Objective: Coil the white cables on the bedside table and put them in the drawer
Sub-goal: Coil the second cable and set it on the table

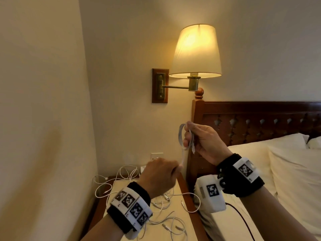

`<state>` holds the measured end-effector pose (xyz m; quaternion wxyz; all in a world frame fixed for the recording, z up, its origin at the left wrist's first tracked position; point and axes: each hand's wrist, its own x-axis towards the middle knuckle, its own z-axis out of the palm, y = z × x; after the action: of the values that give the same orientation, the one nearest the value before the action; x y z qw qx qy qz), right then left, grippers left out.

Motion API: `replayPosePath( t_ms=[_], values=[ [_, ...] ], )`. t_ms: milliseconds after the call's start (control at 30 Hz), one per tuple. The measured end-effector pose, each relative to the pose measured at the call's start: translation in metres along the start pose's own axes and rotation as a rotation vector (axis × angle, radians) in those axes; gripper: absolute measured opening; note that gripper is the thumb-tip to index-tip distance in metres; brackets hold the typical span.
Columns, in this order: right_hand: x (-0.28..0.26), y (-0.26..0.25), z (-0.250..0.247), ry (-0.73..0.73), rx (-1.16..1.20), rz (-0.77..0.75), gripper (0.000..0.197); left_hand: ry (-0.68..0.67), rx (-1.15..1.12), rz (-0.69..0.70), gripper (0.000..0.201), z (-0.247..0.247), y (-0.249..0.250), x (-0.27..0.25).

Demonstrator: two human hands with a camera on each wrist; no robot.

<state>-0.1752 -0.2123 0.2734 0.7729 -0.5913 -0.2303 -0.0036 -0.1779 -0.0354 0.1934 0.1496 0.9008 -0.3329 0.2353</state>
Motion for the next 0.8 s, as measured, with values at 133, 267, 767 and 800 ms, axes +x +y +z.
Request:
replayPosePath(
  t_ms=[133,267,767,800],
  values=[
    [0.000,0.013,0.012,0.037,-0.473,-0.099,0.035,0.276,0.212,0.169,0.037,-0.031,0.029,0.006],
    [-0.002,0.014,0.011,0.037,-0.617,-0.123,0.039,0.413,0.278,0.172,0.035,-0.044,0.025,0.006],
    [-0.009,0.021,0.005,-0.320,0.001,0.194,0.032,0.388,-0.327,0.189,0.043,-0.043,-0.041,0.019],
    [-0.009,0.021,0.004,-0.326,0.080,0.205,0.032,0.399,-0.373,0.166,0.044,-0.040,-0.045,0.018]
  ],
)
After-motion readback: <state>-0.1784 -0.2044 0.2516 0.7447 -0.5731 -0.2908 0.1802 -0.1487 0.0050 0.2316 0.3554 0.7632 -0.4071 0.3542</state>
